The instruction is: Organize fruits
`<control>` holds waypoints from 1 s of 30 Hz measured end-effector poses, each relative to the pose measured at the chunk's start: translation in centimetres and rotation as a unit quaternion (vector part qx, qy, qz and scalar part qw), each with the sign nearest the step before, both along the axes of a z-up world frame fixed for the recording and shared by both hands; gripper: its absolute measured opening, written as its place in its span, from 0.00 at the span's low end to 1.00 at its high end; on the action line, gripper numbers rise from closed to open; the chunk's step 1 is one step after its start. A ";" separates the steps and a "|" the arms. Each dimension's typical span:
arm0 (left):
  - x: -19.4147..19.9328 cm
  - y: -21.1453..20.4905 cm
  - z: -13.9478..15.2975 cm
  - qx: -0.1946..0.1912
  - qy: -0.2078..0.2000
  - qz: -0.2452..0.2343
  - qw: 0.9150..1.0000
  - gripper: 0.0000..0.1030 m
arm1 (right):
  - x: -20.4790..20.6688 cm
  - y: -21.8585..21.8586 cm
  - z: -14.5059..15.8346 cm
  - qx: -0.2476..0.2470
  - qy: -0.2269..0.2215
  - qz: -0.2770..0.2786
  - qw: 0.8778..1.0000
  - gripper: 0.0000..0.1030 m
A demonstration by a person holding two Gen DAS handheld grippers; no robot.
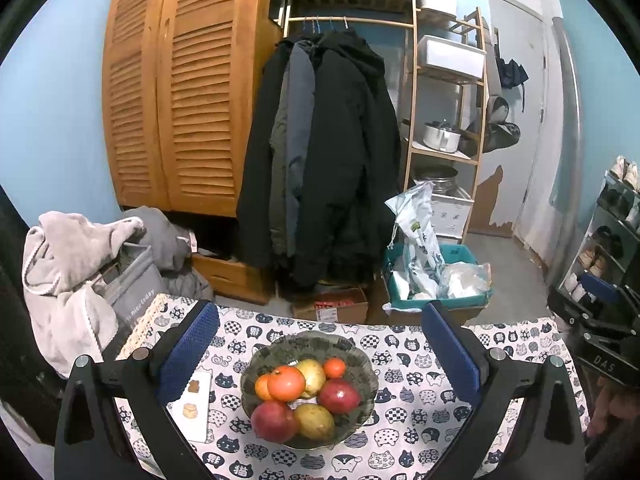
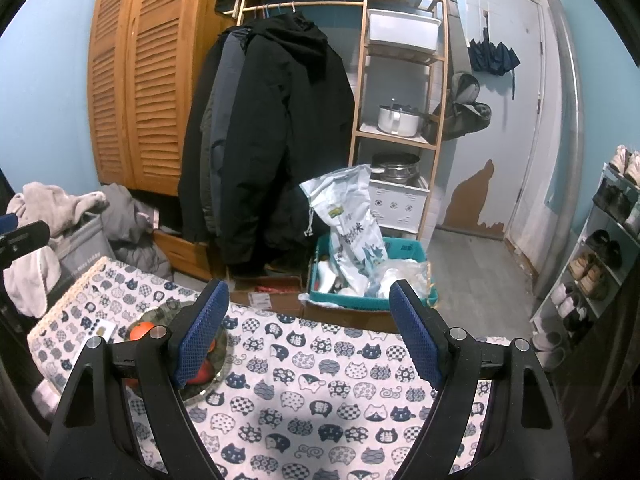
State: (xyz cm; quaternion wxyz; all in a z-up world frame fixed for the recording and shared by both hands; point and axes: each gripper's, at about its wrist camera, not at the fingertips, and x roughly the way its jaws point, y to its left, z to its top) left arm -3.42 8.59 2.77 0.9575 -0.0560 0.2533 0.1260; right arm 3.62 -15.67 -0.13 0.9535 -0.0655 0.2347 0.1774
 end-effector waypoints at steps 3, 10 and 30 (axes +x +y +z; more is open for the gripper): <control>0.0 0.0 0.0 0.001 0.000 -0.001 1.000 0.99 | 0.0 0.0 0.0 0.000 0.000 0.000 1.000 0.79; -0.1 0.0 0.0 0.002 -0.001 -0.001 1.000 0.99 | 0.0 -0.2 0.0 0.000 -0.001 -0.001 1.000 0.79; 0.1 -0.3 -0.1 0.002 0.001 -0.006 1.000 0.99 | 0.0 -0.2 0.0 0.000 -0.002 -0.002 1.000 0.79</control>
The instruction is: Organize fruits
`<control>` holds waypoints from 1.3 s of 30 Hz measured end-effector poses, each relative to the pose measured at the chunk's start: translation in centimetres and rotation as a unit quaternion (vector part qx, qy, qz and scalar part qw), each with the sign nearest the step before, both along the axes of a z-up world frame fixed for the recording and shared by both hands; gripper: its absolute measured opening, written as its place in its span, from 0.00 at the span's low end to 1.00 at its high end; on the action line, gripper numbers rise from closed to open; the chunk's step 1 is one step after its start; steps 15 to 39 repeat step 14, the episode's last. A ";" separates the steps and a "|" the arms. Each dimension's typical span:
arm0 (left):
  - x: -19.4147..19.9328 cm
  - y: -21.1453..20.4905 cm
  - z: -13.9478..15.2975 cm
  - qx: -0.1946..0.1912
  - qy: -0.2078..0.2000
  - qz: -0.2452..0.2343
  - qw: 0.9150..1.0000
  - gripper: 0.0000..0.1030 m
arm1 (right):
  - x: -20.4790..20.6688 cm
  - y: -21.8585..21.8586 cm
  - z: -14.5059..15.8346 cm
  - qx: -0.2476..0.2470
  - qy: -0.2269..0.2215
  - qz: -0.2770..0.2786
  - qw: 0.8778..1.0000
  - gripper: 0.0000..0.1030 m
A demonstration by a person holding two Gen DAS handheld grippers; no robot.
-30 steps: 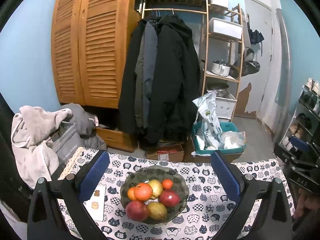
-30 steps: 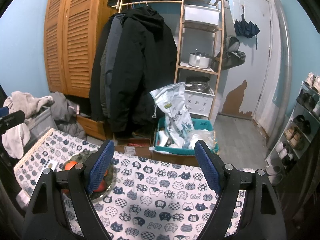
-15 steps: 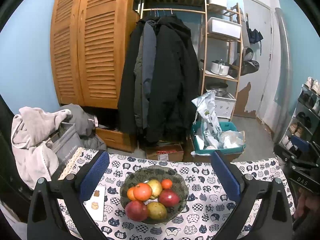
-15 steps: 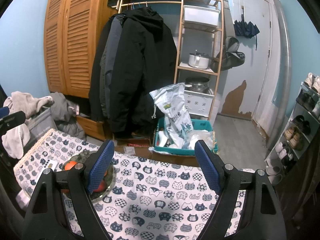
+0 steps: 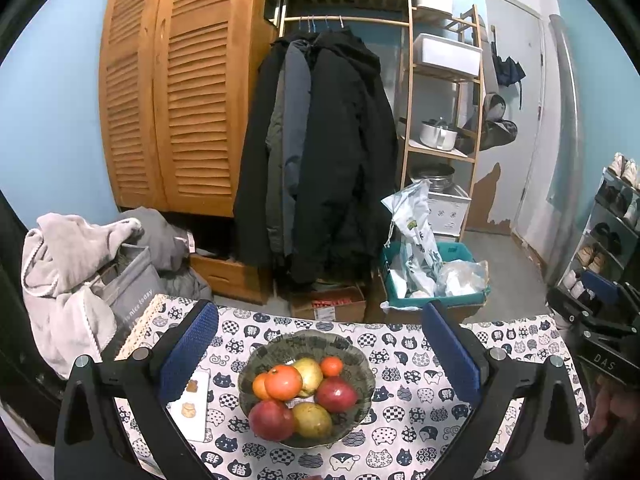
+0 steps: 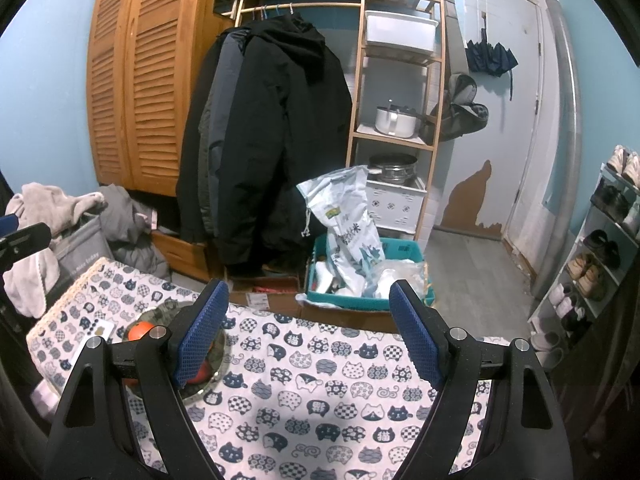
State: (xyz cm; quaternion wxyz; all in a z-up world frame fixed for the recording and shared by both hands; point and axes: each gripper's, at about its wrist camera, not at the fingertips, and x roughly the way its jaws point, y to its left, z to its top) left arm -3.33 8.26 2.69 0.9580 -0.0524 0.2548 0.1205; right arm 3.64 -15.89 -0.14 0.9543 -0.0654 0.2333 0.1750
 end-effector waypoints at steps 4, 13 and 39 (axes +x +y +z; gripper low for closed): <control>0.0 -0.3 0.0 0.001 0.000 -0.003 1.000 0.99 | 0.0 0.0 0.0 0.000 0.000 0.000 1.000 0.79; 0.1 -0.4 0.1 0.002 -0.001 -0.003 1.000 0.99 | 0.1 -0.1 0.0 0.000 0.000 -0.001 1.000 0.79; 0.0 -0.4 0.1 0.003 -0.001 -0.003 1.000 0.99 | 0.1 -0.1 0.0 0.000 0.000 -0.001 1.000 0.79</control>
